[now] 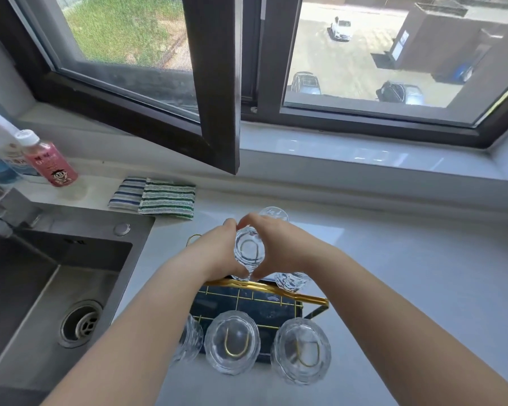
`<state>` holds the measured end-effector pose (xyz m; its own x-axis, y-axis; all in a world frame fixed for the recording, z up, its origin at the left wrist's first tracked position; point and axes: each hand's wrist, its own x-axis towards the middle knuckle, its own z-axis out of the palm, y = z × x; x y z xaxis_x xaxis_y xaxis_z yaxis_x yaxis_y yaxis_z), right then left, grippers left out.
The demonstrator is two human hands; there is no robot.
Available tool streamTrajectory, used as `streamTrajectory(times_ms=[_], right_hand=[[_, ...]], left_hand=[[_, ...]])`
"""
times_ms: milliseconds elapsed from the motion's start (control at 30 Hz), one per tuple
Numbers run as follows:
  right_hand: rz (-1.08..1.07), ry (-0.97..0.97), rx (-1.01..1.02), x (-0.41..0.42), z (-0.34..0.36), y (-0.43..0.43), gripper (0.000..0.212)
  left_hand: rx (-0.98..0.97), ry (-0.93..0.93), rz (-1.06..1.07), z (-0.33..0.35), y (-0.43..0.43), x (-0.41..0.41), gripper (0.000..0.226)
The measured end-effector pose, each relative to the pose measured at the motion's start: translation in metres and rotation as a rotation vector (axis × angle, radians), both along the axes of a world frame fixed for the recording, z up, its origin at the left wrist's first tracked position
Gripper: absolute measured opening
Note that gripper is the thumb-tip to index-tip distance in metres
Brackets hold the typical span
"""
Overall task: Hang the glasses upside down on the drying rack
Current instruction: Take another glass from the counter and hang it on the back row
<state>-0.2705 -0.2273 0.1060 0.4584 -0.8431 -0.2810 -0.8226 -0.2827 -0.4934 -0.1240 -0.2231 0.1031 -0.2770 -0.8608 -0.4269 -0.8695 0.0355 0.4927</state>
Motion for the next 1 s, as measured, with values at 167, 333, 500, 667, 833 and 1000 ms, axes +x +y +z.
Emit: streamTrajectory(times_ms=[167, 333, 500, 667, 833, 1000], right_hand=[[0.002, 0.012, -0.017, 0.002, -0.005, 0.0, 0.089], [0.003, 0.021, -0.027, 0.001, -0.007, -0.001, 0.09], [-0.012, -0.027, -0.008, -0.004, -0.01, -0.002, 0.098], [-0.172, -0.387, 0.115, -0.034, 0.007, -0.008, 0.095], [-0.471, -0.625, 0.039, -0.078, -0.01, -0.028, 0.061], [-0.512, -0.452, 0.117, -0.085, -0.062, -0.045, 0.077]], left_hand=[[0.017, 0.001, 0.002, 0.0, 0.0, 0.003, 0.077], [0.027, 0.01, 0.002, -0.001, 0.0, 0.003, 0.081], [0.025, 0.031, 0.017, -0.004, 0.0, 0.004, 0.093], [0.047, 0.098, 0.039, -0.009, -0.003, 0.008, 0.111], [0.078, 0.261, 0.093, -0.007, -0.01, 0.008, 0.101], [0.078, 0.369, 0.179, -0.011, -0.029, -0.009, 0.074]])
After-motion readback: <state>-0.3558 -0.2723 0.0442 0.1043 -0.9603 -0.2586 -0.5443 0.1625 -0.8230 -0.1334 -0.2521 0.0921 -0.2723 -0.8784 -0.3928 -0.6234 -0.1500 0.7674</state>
